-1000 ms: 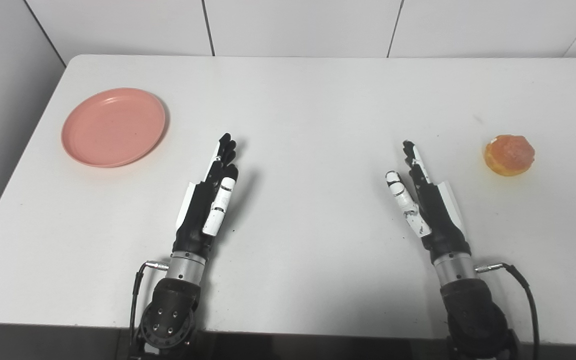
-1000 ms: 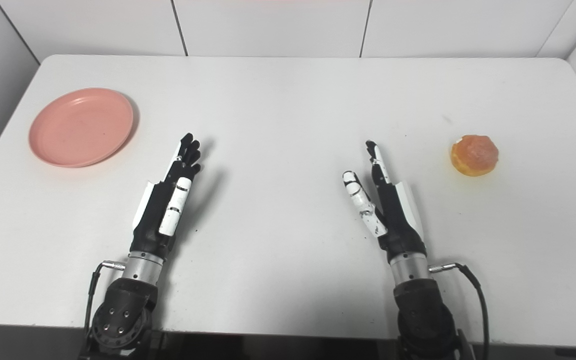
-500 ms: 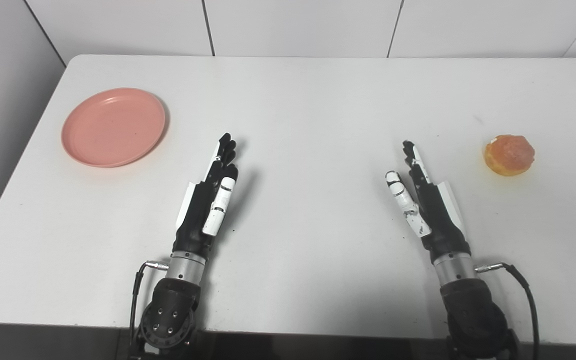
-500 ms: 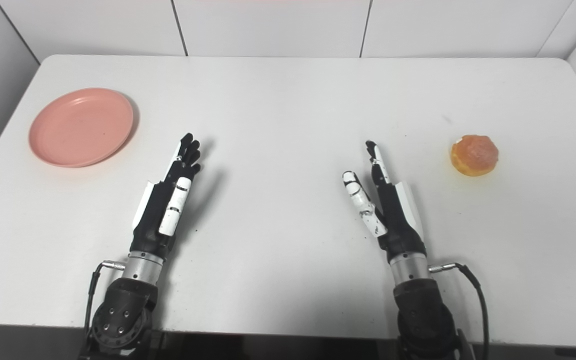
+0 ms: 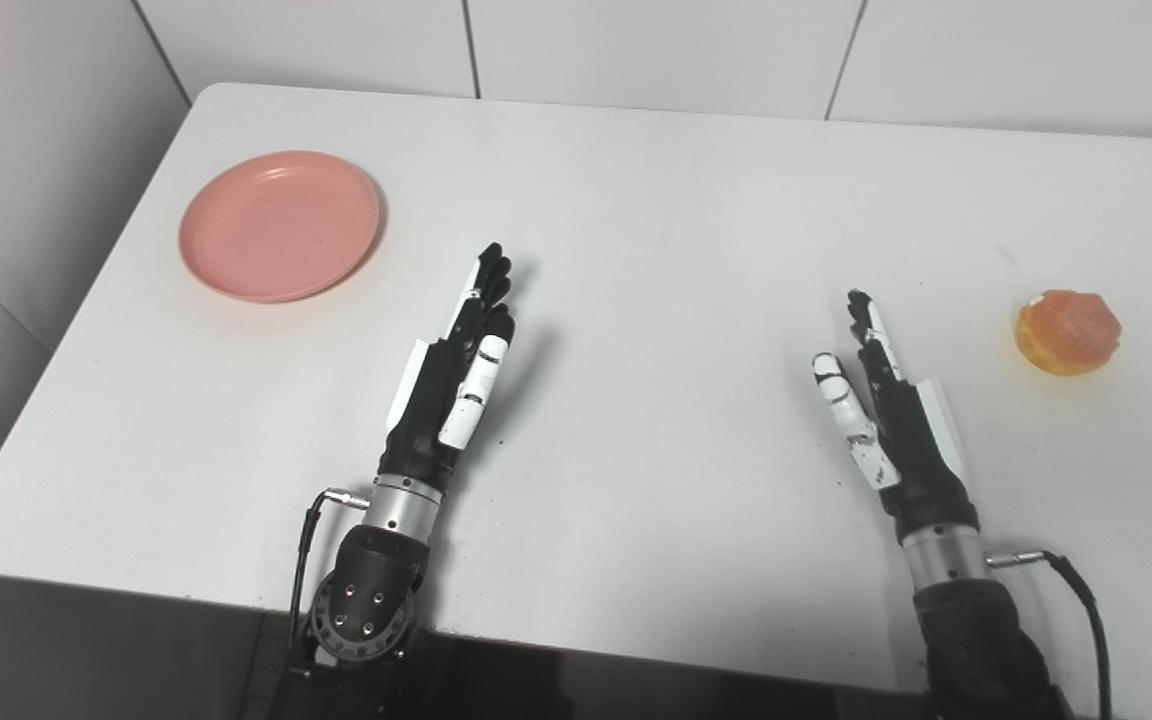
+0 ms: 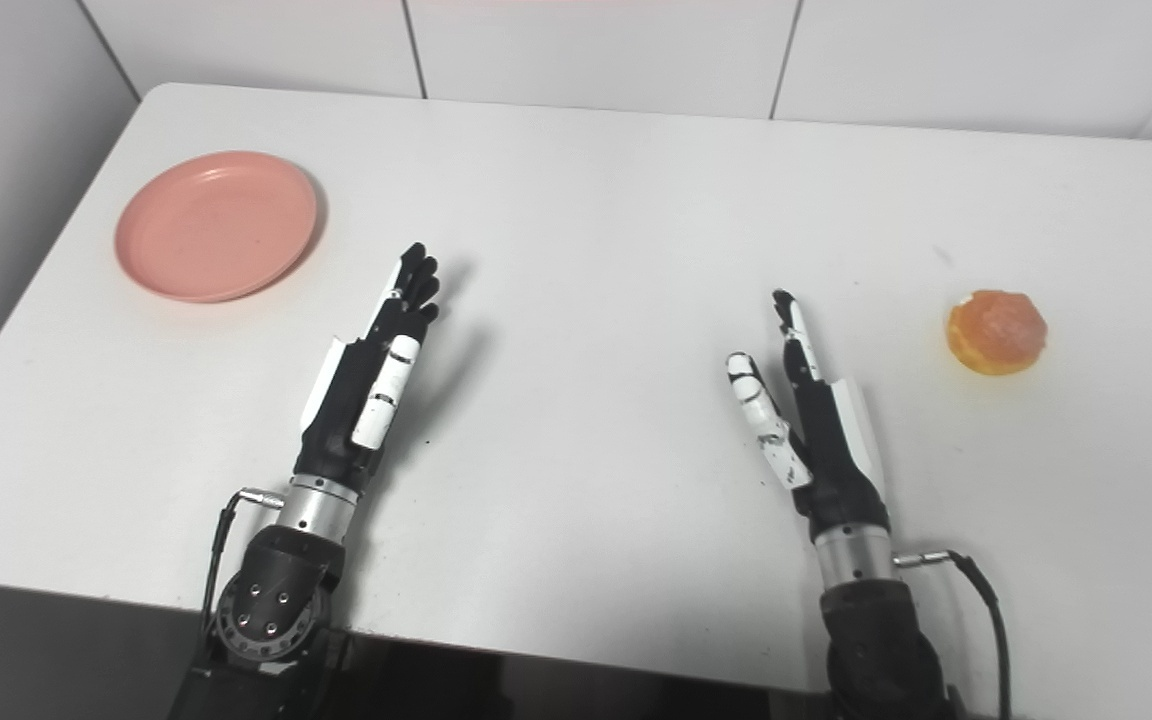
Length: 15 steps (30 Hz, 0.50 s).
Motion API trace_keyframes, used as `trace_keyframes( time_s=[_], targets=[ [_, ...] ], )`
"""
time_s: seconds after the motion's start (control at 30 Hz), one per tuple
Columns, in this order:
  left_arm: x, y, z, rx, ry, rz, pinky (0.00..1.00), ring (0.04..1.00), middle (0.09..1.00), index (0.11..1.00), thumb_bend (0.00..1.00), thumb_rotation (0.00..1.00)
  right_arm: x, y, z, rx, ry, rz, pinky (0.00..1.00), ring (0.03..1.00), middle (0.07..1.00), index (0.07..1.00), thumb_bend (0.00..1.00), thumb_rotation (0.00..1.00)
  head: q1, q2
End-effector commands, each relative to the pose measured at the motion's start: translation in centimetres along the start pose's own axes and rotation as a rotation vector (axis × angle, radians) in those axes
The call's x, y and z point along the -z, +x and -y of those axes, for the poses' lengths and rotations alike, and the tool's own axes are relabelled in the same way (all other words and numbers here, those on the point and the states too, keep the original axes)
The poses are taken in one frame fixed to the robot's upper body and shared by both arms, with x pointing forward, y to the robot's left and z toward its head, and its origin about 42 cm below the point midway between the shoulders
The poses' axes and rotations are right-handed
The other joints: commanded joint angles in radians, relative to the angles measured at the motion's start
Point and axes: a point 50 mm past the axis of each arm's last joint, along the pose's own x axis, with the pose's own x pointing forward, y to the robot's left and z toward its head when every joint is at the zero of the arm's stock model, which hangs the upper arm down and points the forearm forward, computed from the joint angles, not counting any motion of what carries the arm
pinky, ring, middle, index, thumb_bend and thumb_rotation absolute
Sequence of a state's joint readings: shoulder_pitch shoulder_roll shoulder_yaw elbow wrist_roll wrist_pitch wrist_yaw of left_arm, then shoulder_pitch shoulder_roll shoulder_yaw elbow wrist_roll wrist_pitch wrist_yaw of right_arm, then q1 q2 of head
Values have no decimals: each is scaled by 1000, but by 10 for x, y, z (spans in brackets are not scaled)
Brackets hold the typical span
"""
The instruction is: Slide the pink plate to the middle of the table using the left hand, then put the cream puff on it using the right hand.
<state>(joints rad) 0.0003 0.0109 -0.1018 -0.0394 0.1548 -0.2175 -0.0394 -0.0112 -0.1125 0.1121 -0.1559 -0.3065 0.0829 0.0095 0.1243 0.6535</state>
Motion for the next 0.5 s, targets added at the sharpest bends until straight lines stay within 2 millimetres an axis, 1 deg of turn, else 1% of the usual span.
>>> trace_keyframes(
  time_s=[0.0, 0.03, 0.07, 0.1, 0.17, 0.2, 0.23, 0.27, 0.3, 0.37, 0.47],
  targets=[
    [38, -20, 35, 22, -60, -128, 957, 980, 991, 978, 456, 1000, 7, -3, 5, 2, 11, 31, 985, 999, 1000, 1000, 191, 1000, 43, -26],
    [40, -19, 38, 23, -58, -131, 956, 979, 990, 978, 455, 1000, 10, -3, 7, -2, 14, 42, 985, 998, 1000, 1000, 193, 1000, 73, -46],
    [41, -19, 40, 24, -57, -133, 954, 978, 990, 979, 461, 1000, 12, -3, 8, -5, 15, 49, 991, 999, 1000, 1000, 194, 1000, 73, -46],
    [42, -18, 43, 24, -57, -134, 953, 977, 991, 980, 461, 1000, 15, -3, 9, -7, 12, 54, 993, 1000, 1000, 1000, 195, 1000, 99, -66],
    [45, -17, 48, 28, -57, -133, 951, 977, 991, 983, 447, 1000, 19, -3, 10, -8, 13, 61, 992, 998, 1000, 1000, 180, 1000, 120, -85],
    [47, -16, 50, 29, -55, -135, 950, 976, 989, 983, 438, 1000, 21, -2, 11, -7, 15, 64, 991, 996, 1000, 1000, 176, 1000, 141, -103],
    [47, -15, 51, 30, -52, -137, 948, 975, 988, 983, 434, 1000, 23, -2, 12, -6, 17, 67, 990, 994, 1000, 1000, 174, 1000, 141, -103],
    [48, -15, 53, 31, -51, -142, 947, 975, 987, 982, 430, 1000, 24, -2, 12, -7, 23, 77, 991, 994, 1000, 1000, 168, 1000, 155, -116],
    [49, -15, 55, 31, -51, -145, 946, 974, 985, 981, 424, 1000, 25, -2, 12, -7, 27, 84, 992, 993, 1000, 1000, 157, 1000, 155, -116],
    [50, -15, 58, 32, -47, -152, 945, 973, 983, 980, 418, 1000, 26, -2, 13, -9, 34, 84, 996, 995, 1000, 1000, 146, 1000, 171, -130],
    [51, -14, 59, 35, -33, -153, 944, 973, 981, 979, 425, 1000, 25, -3, 12, -9, 33, 77, 1000, 999, 1000, 1000, 125, 1000, 178, -136]
  ],
)
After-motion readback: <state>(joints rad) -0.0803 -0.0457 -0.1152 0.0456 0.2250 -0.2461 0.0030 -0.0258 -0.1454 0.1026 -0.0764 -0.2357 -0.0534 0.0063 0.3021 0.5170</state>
